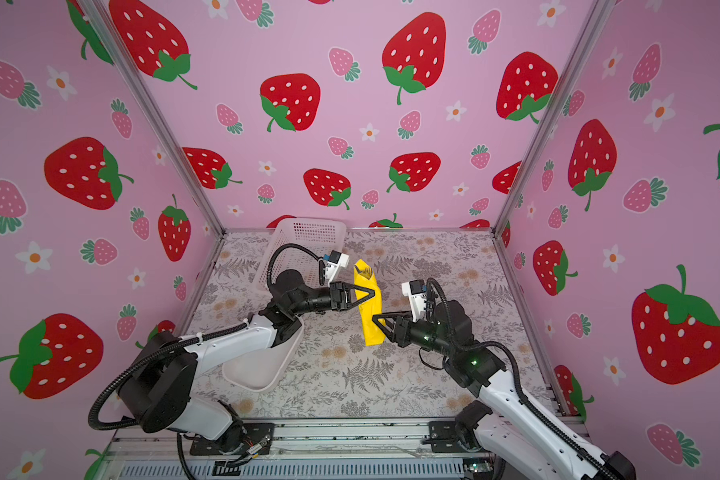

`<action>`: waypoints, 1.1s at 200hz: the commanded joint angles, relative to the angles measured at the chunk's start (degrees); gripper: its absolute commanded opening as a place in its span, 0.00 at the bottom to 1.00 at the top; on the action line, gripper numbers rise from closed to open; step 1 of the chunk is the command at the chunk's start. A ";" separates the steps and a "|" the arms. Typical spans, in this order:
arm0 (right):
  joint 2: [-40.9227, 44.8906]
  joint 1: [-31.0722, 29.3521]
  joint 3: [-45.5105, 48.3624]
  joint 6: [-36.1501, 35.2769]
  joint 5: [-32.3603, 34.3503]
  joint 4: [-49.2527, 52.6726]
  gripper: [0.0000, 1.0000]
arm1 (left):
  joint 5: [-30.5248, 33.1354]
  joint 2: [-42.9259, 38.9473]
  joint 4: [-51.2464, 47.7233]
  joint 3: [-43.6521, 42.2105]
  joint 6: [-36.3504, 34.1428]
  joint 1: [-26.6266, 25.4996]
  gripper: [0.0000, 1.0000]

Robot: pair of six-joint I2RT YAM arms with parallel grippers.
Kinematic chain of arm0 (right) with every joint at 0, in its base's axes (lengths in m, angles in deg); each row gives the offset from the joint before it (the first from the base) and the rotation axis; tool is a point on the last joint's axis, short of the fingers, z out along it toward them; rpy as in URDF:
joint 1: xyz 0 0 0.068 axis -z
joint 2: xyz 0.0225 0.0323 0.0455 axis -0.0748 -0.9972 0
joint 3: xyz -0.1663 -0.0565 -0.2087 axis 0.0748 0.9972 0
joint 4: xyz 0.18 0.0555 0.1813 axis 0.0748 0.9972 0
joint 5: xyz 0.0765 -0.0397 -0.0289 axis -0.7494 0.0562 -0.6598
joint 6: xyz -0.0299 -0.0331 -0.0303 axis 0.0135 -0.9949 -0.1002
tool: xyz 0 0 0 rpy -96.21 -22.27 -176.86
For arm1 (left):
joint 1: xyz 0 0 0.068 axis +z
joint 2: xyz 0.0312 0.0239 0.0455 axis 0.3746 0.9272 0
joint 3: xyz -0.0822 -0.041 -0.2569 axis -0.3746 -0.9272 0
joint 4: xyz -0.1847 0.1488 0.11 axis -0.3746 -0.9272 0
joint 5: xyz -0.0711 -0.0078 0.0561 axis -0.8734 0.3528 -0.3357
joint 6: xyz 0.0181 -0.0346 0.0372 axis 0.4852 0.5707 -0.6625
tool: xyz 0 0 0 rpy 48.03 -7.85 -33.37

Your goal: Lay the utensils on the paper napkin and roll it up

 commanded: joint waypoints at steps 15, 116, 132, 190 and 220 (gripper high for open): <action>-1.99 -0.22 0.22 0.15 -5.17 -5.09 0.39 | -2.65 -1.07 6.08 3.60 2.49 -0.23 0.00; -6.47 0.72 -0.45 3.51 -14.30 -15.66 0.38 | -5.44 -1.44 5.75 4.39 2.13 -0.38 0.00; -6.86 0.76 -0.36 4.15 -14.71 -16.94 0.36 | -5.68 -1.51 5.76 4.56 1.95 -0.38 0.00; -6.88 0.94 0.02 5.81 -16.40 -20.06 0.22 | -5.90 -2.78 1.50 5.12 -2.38 -0.34 0.00; -6.88 1.03 0.53 6.58 -16.44 -20.91 0.19 | -5.96 -3.57 -2.43 5.83 -6.06 -0.38 0.00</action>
